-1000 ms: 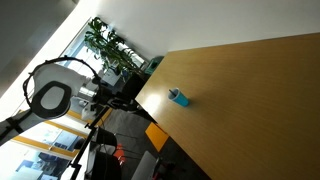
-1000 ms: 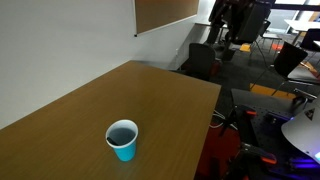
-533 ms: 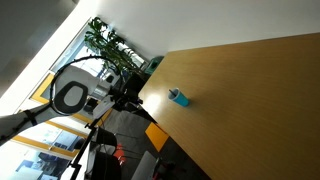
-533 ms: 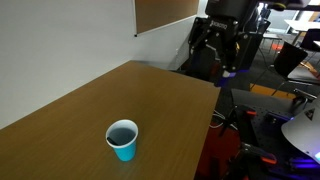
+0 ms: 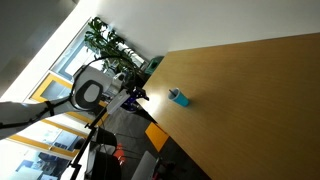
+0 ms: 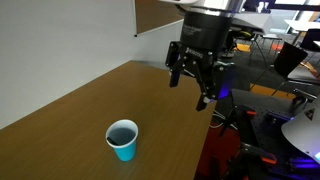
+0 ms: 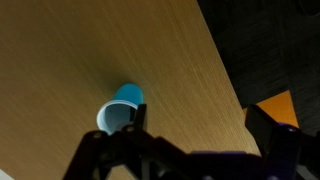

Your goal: Place the pen on the table

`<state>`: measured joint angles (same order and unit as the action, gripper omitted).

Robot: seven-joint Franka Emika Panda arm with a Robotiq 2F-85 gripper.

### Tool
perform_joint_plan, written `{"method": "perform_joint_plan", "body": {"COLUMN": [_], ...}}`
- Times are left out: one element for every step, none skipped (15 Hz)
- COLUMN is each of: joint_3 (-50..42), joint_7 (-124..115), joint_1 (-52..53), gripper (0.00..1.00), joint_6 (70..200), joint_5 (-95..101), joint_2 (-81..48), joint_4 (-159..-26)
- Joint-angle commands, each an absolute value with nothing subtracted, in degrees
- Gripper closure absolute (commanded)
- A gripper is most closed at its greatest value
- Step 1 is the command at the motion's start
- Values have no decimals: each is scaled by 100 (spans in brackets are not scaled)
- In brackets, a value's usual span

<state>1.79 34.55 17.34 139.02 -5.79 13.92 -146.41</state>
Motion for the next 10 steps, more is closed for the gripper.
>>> {"method": "perform_joint_plan", "body": {"joint_3": [262,341,382,421,438,446,444,441,442,444], "joint_7": [3921,3878,3748,3745,3744,3744,3744,3743,3743,3743], "joint_1": [1719,1654,1577,1552,1539,1540,1538,1530,1528,1528], "gripper": [0,0,0,0,0,0,0,0,0,0], "joint_6": [13976,13946,13905,13906,13906,13906,13906,13906,13906,13906], "joint_5": [-933,-869,-810,-807,-805,-805,-805,-804,-804,-804], "joint_2": [672,547,899,791,756,759,773,779,779,780], "joint_4": [-14092,-14000,-14298,-14238,-14236,-14238,-14237,-14237,-14238,-14237]}}
